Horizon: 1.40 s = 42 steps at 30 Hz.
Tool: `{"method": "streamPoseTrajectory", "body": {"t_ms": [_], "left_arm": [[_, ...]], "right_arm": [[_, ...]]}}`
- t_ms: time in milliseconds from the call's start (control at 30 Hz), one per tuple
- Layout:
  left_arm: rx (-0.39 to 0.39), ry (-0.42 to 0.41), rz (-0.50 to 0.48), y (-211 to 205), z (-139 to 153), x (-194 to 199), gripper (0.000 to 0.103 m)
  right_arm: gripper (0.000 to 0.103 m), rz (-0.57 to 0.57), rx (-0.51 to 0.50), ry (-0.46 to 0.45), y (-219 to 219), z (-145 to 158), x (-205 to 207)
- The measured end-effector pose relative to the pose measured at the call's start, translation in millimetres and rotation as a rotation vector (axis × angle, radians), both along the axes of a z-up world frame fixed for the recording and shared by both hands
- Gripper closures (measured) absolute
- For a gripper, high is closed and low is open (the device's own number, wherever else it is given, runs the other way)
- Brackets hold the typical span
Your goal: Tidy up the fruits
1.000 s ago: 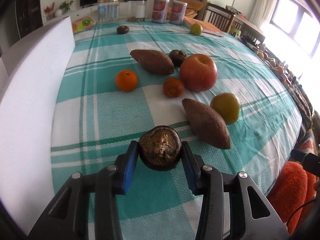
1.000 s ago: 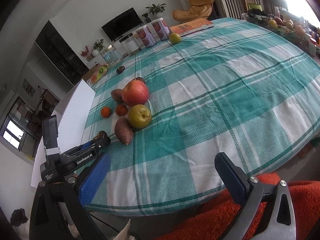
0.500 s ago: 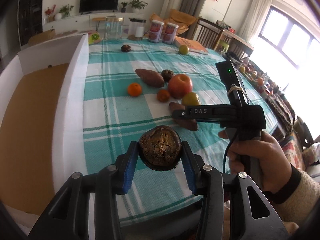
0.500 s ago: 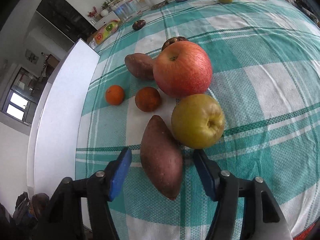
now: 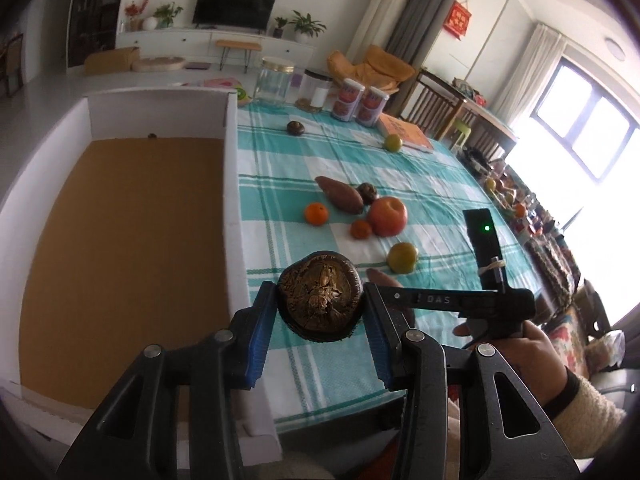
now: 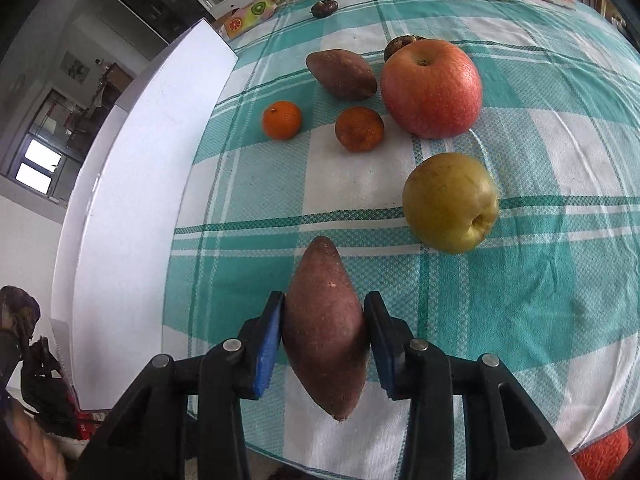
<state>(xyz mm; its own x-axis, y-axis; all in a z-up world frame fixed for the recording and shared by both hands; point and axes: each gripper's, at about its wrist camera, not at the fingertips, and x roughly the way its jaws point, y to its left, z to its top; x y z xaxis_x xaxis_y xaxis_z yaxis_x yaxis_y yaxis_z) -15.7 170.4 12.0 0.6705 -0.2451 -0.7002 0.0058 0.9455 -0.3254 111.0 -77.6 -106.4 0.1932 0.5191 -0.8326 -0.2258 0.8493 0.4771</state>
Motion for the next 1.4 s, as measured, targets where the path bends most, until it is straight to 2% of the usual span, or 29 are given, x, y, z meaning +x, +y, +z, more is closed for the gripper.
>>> {"method": "streamPoseTrajectory", "body": {"t_ms": [100, 167, 233, 300, 367, 467, 533, 600, 700, 767, 833, 900, 933, 1000, 1067, 1133, 1233, 1300, 1367, 1400], "left_arm": [[0.094, -0.019, 0.142, 43, 11, -9, 0.059], [0.161, 0.011, 0.234, 67, 4, -10, 0.059], [0.195, 0.056, 0.299, 84, -12, -9, 0.059], [0.2, 0.109, 0.341, 95, -29, -8, 0.058], [0.198, 0.151, 0.355, 98, -43, -9, 0.058], [0.217, 0.177, 0.363, 96, -53, -11, 0.056], [0.214, 0.173, 0.371, 95, -53, -12, 0.041], [0.212, 0.153, 0.385, 92, -50, -14, 0.033], [0.187, 0.113, 0.359, 77, -40, -11, 0.033], [0.166, 0.069, 0.298, 56, -31, -9, 0.033], [0.149, 0.024, 0.211, 27, -23, -7, 0.024], [0.122, -0.009, 0.105, -6, -20, -5, 0.02], [0.107, -0.012, 0.05, -24, -22, -1, 0.02], [0.068, 0.021, -0.046, -57, -34, 12, 0.02], [0.021, 0.056, -0.107, -85, -54, 30, 0.02], [0.03, 0.093, -0.125, -111, -76, 52, 0.02], [0.139, 0.11, -0.088, -125, -109, 85, 0.02], [0.182, 0.106, -0.054, -122, -122, 95, 0.021], [0.216, 0.11, -0.004, -115, -132, 108, 0.021], [0.219, 0.111, 0.015, -111, -136, 114, 0.02]], "right_arm": [[0.062, 0.066, 0.189, -0.006, 27, 43, -13], [0.062, 0.158, 0.261, -0.047, 61, 75, -24], [0.062, 0.248, 0.294, -0.078, 98, 96, -35], [0.062, 0.317, 0.295, -0.091, 133, 101, -45], [0.062, 0.362, 0.254, -0.101, 170, 89, -50], [0.061, 0.38, 0.2, -0.098, 193, 71, -52], [0.06, 0.361, 0.183, -0.101, 197, 66, -47], [0.058, 0.33, 0.232, -0.102, 183, 68, -43], [0.057, 0.261, 0.254, -0.154, 148, 76, -36], [0.05, 0.182, 0.23, -0.213, 110, 82, -33], [0.033, 0.053, 0.176, -0.267, 60, 80, -31], [0.025, -0.112, 0.063, -0.317, 7, 71, -26], [0.025, -0.198, -0.03, -0.341, -18, 64, -20], [0.025, -0.347, -0.189, -0.35, -69, 47, -8], [0.025, -0.436, -0.324, -0.326, -109, 25, 15], [0.025, -0.456, -0.401, -0.274, -135, 6, 41], [0.023, -0.434, -0.452, -0.251, -157, -16, 71], [0.012, -0.423, -0.508, -0.326, -156, -20, 86], [0.001, -0.437, -0.49, -0.326, -155, -29, 106], [0.0, -0.454, -0.494, -0.328, -162, -28, 112]]}}
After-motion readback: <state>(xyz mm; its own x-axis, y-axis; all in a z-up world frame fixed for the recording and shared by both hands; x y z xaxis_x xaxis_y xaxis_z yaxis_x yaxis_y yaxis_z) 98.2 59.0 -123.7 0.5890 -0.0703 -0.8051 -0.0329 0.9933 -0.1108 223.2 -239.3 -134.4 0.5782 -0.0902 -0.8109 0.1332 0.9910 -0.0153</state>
